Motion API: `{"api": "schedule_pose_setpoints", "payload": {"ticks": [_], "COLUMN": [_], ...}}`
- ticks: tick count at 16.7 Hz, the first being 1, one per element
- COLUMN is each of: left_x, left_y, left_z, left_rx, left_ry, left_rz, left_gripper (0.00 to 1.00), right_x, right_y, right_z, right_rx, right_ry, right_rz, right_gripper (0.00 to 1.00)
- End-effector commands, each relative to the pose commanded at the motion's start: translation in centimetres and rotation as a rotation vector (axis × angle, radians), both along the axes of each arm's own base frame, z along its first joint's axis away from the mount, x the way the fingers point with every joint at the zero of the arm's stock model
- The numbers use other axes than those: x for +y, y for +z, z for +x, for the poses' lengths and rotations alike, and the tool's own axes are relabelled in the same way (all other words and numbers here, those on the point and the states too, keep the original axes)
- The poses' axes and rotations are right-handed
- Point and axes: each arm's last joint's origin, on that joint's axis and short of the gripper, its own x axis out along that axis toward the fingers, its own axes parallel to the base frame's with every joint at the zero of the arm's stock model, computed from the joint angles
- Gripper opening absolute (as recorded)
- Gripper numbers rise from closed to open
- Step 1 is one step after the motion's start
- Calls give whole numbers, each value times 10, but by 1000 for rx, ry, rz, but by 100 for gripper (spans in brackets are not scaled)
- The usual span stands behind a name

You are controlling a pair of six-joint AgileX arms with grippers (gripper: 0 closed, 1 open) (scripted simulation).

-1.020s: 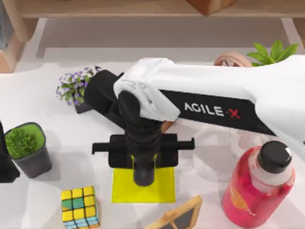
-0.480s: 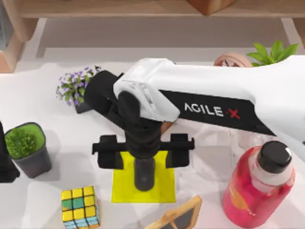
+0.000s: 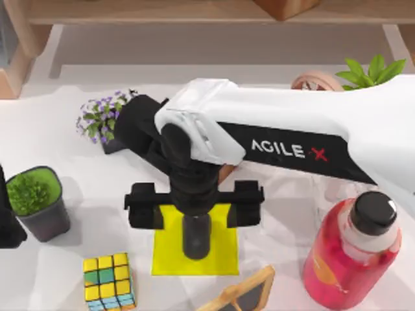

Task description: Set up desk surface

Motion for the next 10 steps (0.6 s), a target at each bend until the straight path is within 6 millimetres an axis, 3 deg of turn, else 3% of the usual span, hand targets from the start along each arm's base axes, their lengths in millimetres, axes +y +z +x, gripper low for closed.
{"api": "schedule_pose_setpoints", "payload": {"ticks": [6,10], "left_x": [0,0], "left_y": [0,0], "left_z": [0,0], "left_rx": [0,0], "left_ry": [0,0], "left_rz": [0,0], "left_gripper": [100,100], "right_x": [-6,-45], "right_y": [44,78], "right_z": [16,53], "right_rx": [-164,-461], "right_ry": [176,351], "right_rz": [278,483], "right_gripper": [100,100]}}
